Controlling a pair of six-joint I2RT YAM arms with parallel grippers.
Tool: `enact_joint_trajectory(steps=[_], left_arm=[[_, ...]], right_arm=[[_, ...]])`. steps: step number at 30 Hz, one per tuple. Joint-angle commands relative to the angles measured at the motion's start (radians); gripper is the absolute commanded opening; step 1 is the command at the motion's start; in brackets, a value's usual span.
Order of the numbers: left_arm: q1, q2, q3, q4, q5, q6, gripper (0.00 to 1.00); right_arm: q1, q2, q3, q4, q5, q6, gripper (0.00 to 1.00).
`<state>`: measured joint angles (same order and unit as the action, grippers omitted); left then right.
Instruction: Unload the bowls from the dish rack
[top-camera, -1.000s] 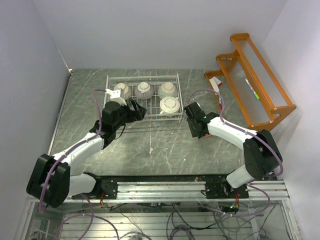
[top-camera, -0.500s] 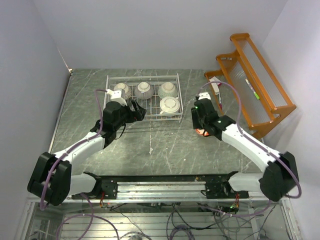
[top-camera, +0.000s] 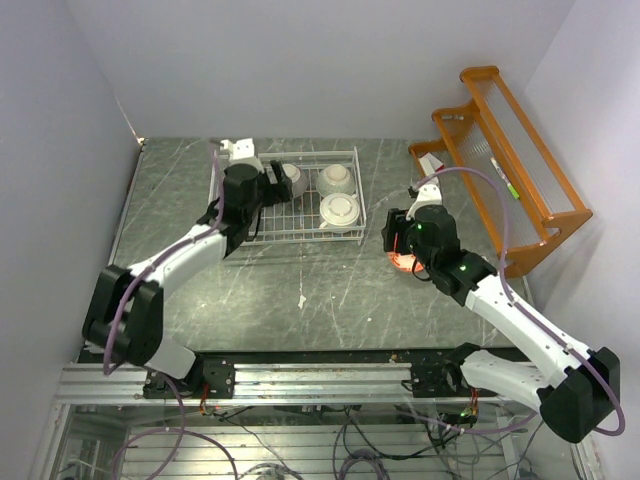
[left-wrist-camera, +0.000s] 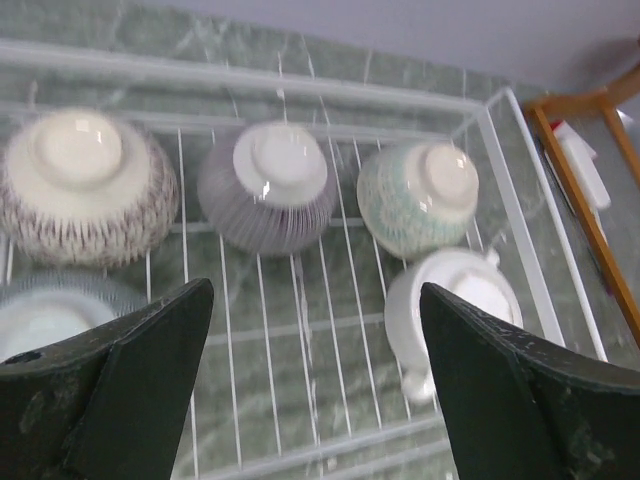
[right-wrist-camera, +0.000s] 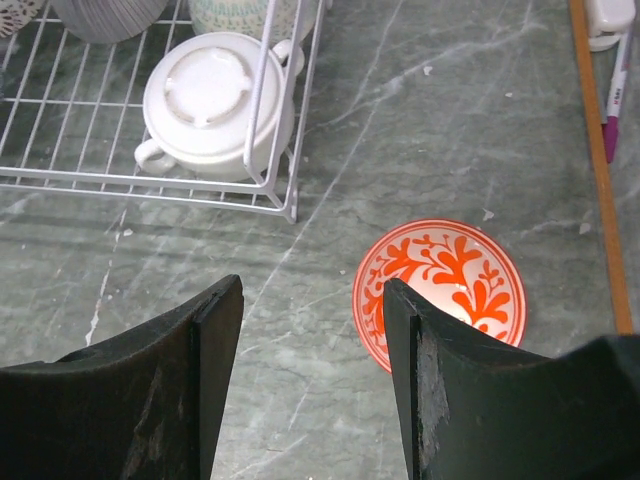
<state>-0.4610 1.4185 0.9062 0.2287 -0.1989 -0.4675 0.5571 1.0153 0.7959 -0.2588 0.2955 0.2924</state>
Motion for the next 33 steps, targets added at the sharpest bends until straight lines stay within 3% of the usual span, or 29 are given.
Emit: enact_joint_trajectory(steps=[1, 5, 10, 21, 33], left_arm=[[-0.004, 0.138, 0.199, -0.052, -0.095, 0.099, 0.93], [-0.004, 0.262, 0.33, -0.067, -0.107, 0.175, 0.92], [-0.003, 0.415, 0.457, -0.065, -0.117, 0.204, 0.97], [0.005, 0.599, 0.517, 0.052, -0.125, 0.248, 1.0], [0.023, 0.668, 0.568, 0.065, -0.1, 0.274, 0.89]], right_arm=[[-0.003, 0.012, -0.006, 0.05, -0.028, 0.007, 0.58], [-0.003, 0.023, -0.007, 0.064, -0.017, 0.004, 0.58], [-0.005, 0.047, -0.011, 0.094, -0.019, 0.001, 0.57], [-0.006, 0.118, -0.002, 0.113, 0.024, -0.061, 0.57], [-0.007, 0.15, -0.014, 0.141, 0.024, -0.076, 0.57]])
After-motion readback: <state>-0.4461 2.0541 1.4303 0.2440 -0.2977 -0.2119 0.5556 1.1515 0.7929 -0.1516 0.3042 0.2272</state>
